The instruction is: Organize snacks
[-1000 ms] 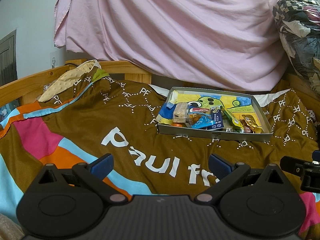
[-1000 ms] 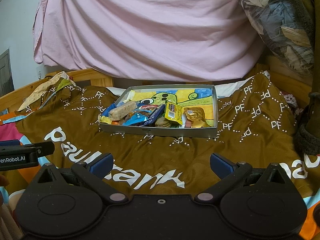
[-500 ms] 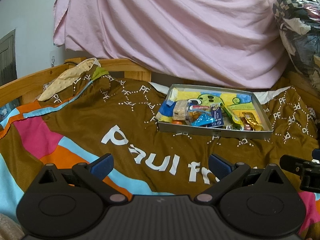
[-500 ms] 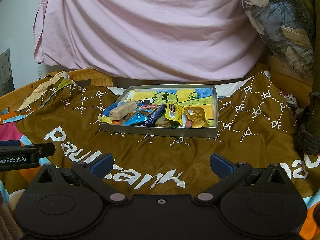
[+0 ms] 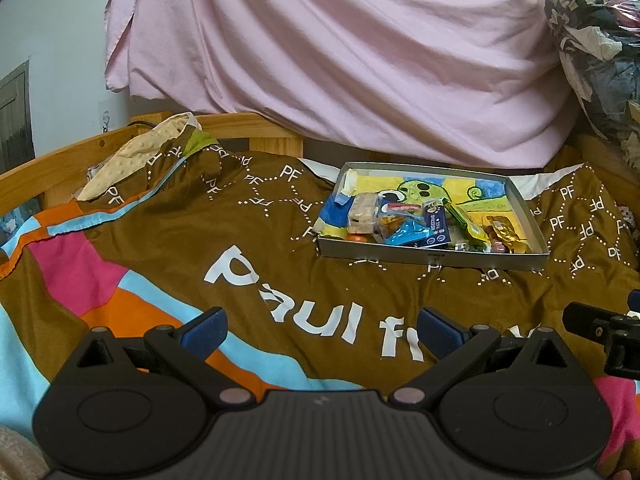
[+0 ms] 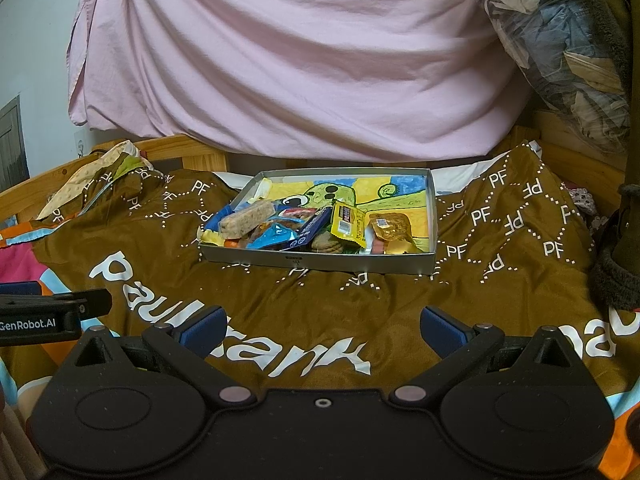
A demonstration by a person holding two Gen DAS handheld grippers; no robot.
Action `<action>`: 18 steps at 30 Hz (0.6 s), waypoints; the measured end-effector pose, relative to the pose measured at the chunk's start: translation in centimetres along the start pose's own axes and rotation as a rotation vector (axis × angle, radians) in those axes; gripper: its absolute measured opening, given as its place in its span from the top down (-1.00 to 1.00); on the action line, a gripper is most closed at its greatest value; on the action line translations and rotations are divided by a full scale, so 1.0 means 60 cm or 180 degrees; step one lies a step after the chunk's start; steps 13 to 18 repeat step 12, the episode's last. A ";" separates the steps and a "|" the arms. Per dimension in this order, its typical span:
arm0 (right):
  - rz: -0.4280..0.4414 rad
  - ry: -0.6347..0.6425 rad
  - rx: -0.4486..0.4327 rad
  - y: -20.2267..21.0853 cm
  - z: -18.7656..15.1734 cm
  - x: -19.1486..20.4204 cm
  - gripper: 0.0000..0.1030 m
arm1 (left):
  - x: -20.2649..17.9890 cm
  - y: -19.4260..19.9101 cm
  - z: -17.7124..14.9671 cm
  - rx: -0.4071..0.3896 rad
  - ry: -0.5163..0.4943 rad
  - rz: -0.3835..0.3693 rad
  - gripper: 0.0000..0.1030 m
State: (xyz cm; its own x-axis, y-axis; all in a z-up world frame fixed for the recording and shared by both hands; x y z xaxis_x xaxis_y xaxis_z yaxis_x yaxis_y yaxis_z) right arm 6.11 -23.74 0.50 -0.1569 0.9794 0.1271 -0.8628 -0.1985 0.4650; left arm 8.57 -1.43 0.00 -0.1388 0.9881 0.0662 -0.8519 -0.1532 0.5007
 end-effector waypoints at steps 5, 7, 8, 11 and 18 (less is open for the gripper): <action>0.0002 0.0002 0.0002 0.000 -0.001 0.001 -0.99 | 0.000 -0.001 0.000 0.0006 -0.0003 -0.0009 -0.99; 0.0003 0.0001 0.0004 0.000 -0.001 0.001 -0.99 | -0.001 0.000 0.000 0.0004 -0.0011 -0.0021 -0.99; 0.0002 0.0001 0.0005 0.000 0.000 0.001 -0.99 | -0.001 0.000 0.000 -0.0001 -0.0017 -0.0023 -0.99; 0.0002 0.0002 0.0008 0.000 0.000 0.001 -0.99 | -0.002 0.001 0.000 -0.0012 -0.0030 -0.0026 -0.99; 0.0002 0.0005 0.0014 0.000 -0.001 0.002 -0.99 | -0.003 0.001 0.000 -0.0010 -0.0033 -0.0025 -0.99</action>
Point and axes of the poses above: each gripper's, at about its wrist camera, not at the fingertips, and y roughly against the way its jaws point, x to its left, z to its top, the point moved 1 cm from there along -y, roughly the way its jaws point, and after that the axes turned 8 degrees about z, right-handed, at the moved point
